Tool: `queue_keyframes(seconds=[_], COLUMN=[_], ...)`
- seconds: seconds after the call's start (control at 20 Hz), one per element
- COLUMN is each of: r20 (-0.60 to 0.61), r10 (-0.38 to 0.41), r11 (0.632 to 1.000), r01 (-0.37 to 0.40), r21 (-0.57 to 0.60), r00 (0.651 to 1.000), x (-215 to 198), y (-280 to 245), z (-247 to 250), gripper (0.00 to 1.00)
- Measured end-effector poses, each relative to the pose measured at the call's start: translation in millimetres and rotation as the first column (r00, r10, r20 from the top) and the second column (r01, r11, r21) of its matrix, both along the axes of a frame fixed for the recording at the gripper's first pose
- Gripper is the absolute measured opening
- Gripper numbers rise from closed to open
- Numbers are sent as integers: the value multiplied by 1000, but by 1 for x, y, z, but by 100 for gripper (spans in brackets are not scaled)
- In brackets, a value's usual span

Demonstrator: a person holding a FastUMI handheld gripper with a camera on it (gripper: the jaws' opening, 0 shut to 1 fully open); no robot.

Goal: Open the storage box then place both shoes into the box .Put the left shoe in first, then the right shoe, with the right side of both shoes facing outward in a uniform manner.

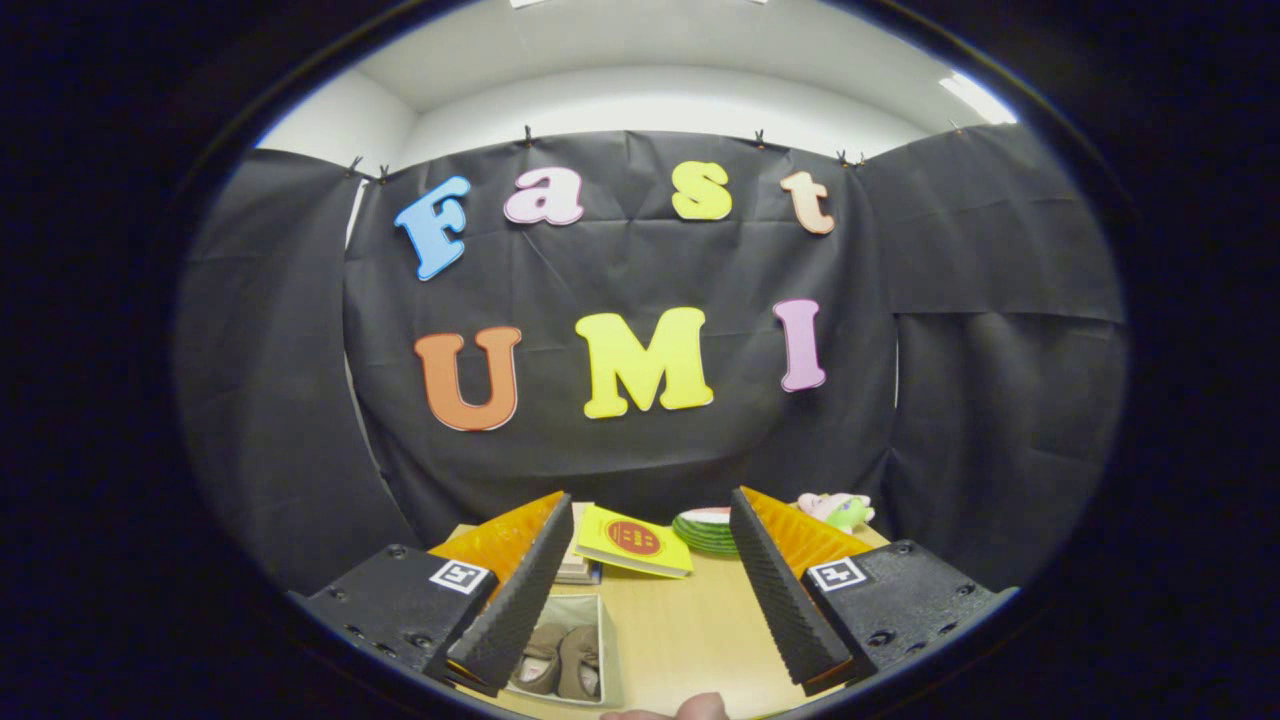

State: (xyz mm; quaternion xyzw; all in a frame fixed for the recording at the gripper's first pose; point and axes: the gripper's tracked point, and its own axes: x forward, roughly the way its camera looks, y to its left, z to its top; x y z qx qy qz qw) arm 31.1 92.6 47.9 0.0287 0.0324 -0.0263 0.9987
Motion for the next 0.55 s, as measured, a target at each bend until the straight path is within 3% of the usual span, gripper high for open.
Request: queue_keyframes(seconds=[0.55], r20=[25], r10=[9], r11=[1000], r01=[-9], r21=[-18], r00=[1000], x=[1], y=[0], z=[7], gripper=[100])
